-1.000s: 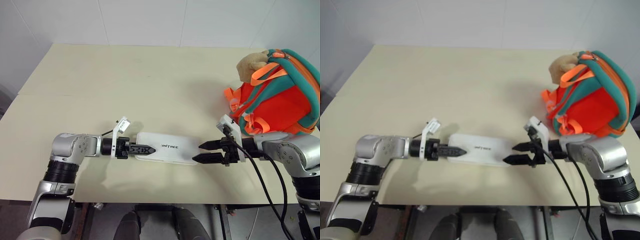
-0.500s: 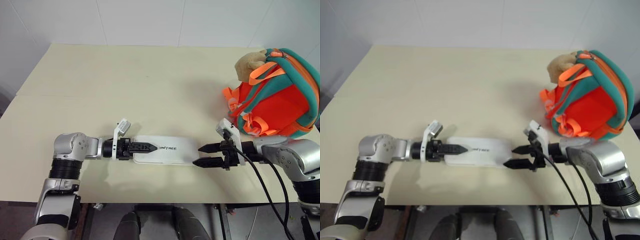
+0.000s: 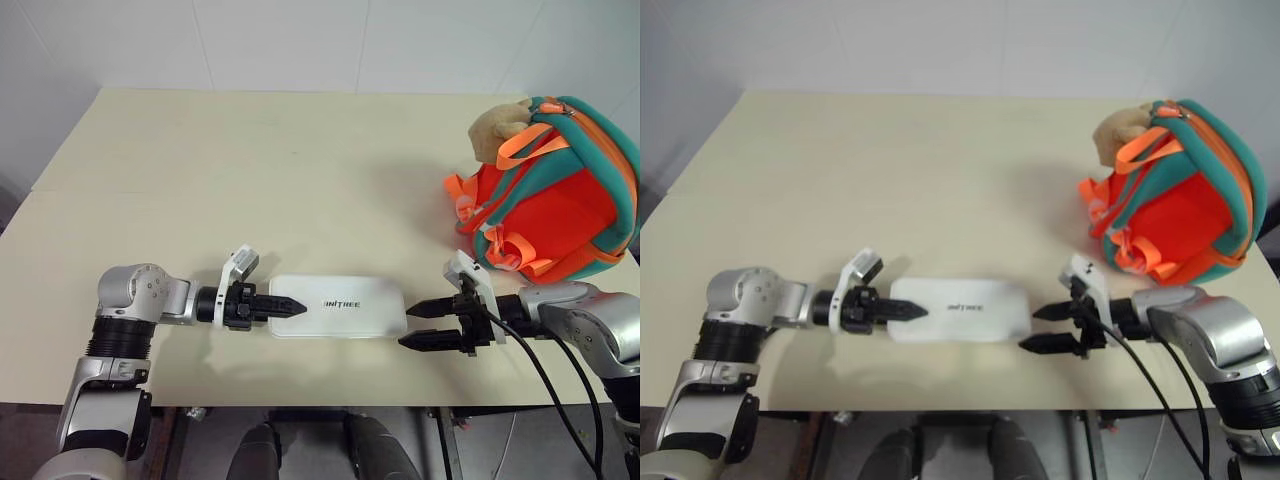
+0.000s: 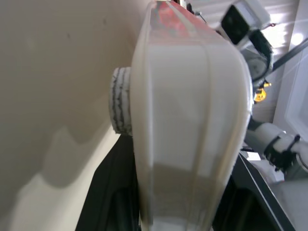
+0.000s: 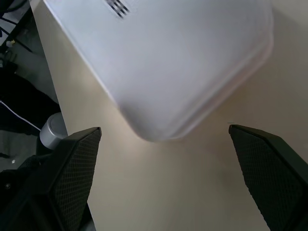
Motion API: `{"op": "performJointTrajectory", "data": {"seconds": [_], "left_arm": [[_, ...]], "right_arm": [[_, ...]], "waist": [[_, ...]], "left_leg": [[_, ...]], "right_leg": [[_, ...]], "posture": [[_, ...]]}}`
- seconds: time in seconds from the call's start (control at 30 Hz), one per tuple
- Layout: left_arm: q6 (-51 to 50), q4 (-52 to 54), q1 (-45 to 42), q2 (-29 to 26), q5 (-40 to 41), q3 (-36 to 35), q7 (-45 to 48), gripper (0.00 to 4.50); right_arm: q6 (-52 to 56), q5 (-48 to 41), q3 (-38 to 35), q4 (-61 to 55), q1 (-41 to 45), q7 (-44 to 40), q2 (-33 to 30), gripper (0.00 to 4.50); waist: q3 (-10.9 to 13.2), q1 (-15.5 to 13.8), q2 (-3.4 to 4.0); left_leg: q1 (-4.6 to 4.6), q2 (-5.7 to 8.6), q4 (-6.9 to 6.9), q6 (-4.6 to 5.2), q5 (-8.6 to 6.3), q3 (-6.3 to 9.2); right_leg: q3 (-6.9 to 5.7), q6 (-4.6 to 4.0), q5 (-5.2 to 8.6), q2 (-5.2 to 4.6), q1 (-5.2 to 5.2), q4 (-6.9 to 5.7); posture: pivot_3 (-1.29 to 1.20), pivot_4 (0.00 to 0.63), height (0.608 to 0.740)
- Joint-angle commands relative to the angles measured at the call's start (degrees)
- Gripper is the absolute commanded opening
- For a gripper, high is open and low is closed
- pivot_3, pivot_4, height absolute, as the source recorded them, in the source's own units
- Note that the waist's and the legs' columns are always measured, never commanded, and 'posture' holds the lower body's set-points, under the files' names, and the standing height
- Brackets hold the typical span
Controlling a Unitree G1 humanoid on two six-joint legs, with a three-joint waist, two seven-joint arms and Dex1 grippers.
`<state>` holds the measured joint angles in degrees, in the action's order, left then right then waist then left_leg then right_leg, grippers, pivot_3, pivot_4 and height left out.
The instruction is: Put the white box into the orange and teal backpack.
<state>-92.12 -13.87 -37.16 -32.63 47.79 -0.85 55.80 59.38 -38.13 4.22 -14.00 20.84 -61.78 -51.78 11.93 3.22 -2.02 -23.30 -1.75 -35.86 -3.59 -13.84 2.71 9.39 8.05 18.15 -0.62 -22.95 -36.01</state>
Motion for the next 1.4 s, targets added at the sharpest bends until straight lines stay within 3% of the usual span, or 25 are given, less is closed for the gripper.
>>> {"op": "performJointTrajectory", "data": {"seconds": [0.03,0.47,0.63,0.87,1.23,1.4], "left_arm": [[-0.38,2.54,0.68,-0.84,3.50,0.02,0.73,1.33],[11.13,-0.71,3.02,-3.15,-1.68,-9.53,-4.90,1.33],[11.80,-0.02,4.75,-3.22,-1.37,-10.82,-6.06,1.33],[12.85,0.11,4.89,-1.09,-1.57,-9.89,-7.15,1.33],[12.72,2.53,5.89,1.35,-0.16,-10.96,-8.75,1.33],[12.47,3.90,7.06,1.96,0.60,-12.63,-10.13,1.33]], "right_arm": [[-1.29,0.00,-1.70,-1.35,-0.69,0.78,-0.02,4.50],[-3.98,-4.42,-27.68,-12.93,-8.07,27.57,16.04,4.50],[-3.44,-5.61,-33.43,-16.86,-7.10,36.17,17.90,4.50],[-3.31,-1.13,-33.07,-16.30,-3.47,47.77,17.62,4.50],[-16.98,13.92,-21.85,6.09,9.11,50.27,18.46,4.50],[-20.51,17.05,-20.80,13.37,12.78,50.91,19.80,4.50]], "waist": [[0.00,-0.01,0.00],[0.00,-0.08,0.00],[0.00,-0.04,0.00],[-0.01,0.00,0.00],[-0.01,0.10,0.00],[-0.01,0.15,0.01]], "left_leg": [[0.00,0.00,-0.01,0.00,0.00,0.00],[0.00,-0.01,0.09,-0.01,0.00,0.02],[0.02,-0.01,0.12,-0.03,0.01,0.00],[0.04,0.00,0.11,-0.02,0.03,-0.03],[0.02,0.00,0.16,-0.02,0.04,-0.08],[0.02,-0.01,0.30,-0.05,0.06,-0.08]], "right_leg": [[0.00,0.00,0.00,0.00,0.00,0.00],[0.01,-0.01,0.00,-0.01,-0.03,-0.01],[0.02,-0.02,0.00,-0.04,-0.04,-0.04],[0.04,-0.05,-0.02,-0.04,-0.03,-0.05],[0.05,-0.03,-0.03,-0.05,-0.07,-0.01],[0.05,-0.05,-0.02,-0.03,-0.15,-0.02]], "posture": [[0.00,0.150,0.740],[0.00,0.150,0.740],[0.00,0.150,0.740],[0.00,0.150,0.740],[0.00,0.150,0.740],[0.00,0.150,0.740]]}}
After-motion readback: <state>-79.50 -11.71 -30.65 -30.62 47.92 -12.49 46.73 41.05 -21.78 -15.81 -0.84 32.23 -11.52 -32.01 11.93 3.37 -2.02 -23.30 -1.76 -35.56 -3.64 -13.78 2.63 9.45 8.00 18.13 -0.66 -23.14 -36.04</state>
